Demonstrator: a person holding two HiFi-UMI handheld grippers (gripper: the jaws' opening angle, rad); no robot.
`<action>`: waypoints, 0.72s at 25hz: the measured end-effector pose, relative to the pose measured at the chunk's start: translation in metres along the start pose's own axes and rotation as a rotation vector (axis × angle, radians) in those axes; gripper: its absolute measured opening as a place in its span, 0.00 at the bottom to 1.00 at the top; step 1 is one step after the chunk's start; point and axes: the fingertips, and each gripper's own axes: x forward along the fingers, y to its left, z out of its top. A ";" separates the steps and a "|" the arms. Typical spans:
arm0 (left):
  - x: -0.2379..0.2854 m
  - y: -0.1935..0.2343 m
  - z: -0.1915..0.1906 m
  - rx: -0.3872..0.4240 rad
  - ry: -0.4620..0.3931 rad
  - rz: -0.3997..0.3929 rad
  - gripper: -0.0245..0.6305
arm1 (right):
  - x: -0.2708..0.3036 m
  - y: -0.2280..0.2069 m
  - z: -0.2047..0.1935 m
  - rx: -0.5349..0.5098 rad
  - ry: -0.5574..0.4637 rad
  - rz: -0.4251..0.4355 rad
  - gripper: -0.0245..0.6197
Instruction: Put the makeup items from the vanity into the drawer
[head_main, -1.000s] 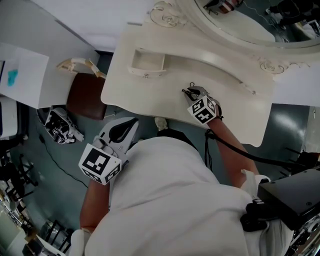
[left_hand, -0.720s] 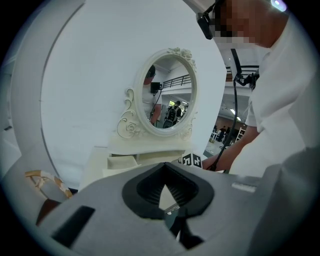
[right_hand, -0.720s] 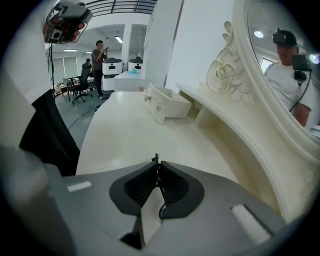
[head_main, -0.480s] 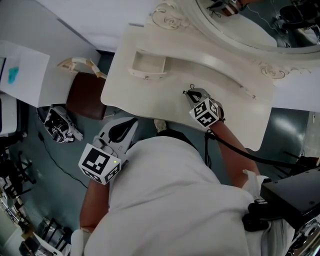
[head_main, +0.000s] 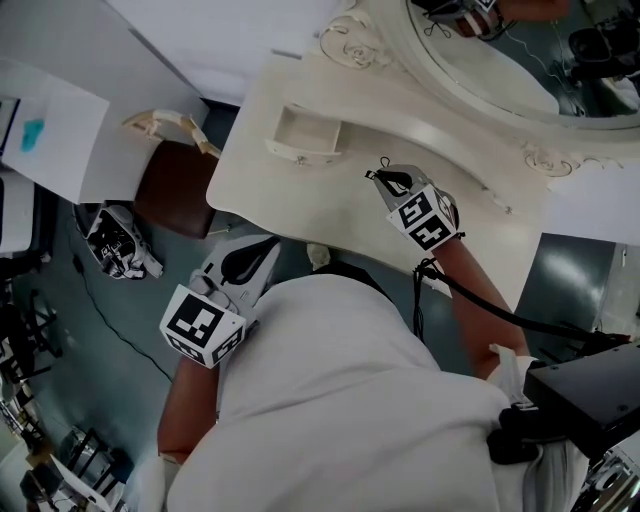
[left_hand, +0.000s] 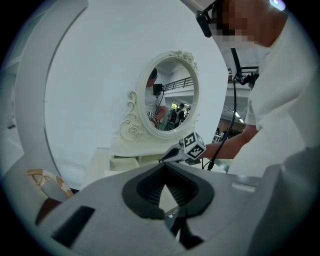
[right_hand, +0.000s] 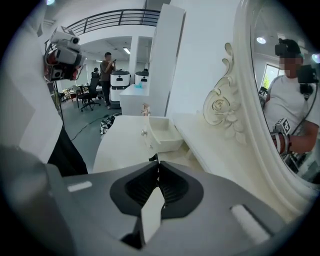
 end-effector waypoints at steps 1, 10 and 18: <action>-0.001 0.001 0.001 -0.003 -0.003 0.006 0.04 | 0.001 -0.002 0.008 0.000 -0.009 0.008 0.06; -0.013 0.017 -0.001 -0.040 -0.021 0.070 0.04 | 0.032 -0.005 0.080 -0.105 -0.059 0.098 0.06; -0.028 0.030 -0.004 -0.072 -0.034 0.142 0.04 | 0.085 0.000 0.117 -0.162 -0.057 0.167 0.06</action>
